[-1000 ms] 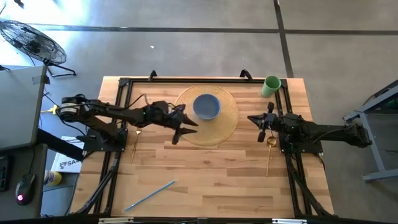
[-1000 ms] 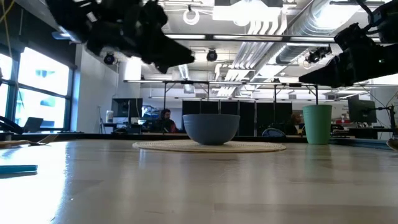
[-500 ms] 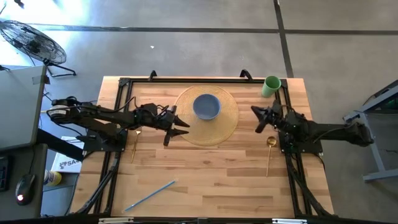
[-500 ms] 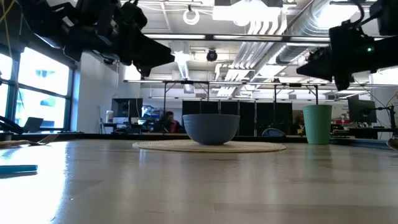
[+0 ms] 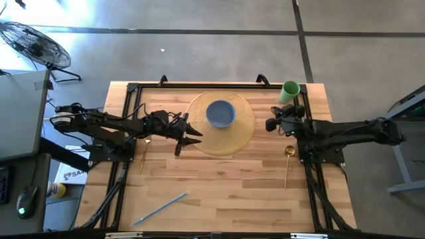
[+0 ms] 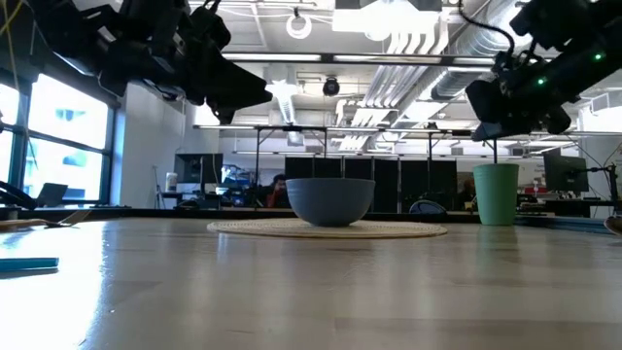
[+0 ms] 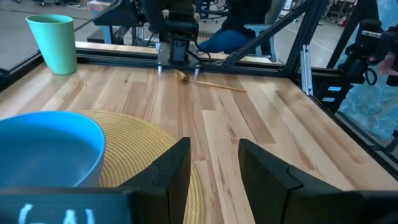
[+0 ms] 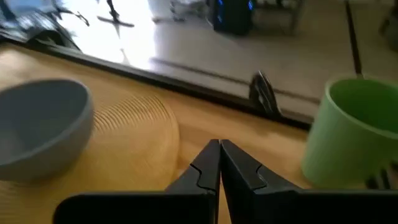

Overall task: Pick & Place Utensil
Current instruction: Put the green cup on the brown placemat to the top right of the blue bowl

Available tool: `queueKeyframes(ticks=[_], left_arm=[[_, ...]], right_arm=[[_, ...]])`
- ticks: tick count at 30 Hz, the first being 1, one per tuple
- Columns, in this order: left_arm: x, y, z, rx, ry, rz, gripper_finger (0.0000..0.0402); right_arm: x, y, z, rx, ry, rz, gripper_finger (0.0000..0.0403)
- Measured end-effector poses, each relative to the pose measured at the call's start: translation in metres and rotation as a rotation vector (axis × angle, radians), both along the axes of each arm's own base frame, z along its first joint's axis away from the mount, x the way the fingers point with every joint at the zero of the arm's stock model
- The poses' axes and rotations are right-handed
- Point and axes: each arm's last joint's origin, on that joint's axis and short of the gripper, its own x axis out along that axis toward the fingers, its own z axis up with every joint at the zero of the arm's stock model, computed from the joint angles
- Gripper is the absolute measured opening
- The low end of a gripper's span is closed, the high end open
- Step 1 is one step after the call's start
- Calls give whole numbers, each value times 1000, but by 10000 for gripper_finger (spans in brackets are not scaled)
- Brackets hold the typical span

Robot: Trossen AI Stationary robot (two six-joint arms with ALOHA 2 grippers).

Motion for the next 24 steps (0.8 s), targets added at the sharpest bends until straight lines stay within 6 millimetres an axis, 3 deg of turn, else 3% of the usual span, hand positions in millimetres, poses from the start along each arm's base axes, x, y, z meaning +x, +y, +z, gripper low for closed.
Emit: queueKeyframes(ticks=[9,24], left_arm=[[0,0,-1,-2,14,0,133],[0,-1,-2,-7,22,-20,133]], right_arm=[[3,-14,-6,218,115,-103,59],[-10,-49,-16,362,50,-366,253]])
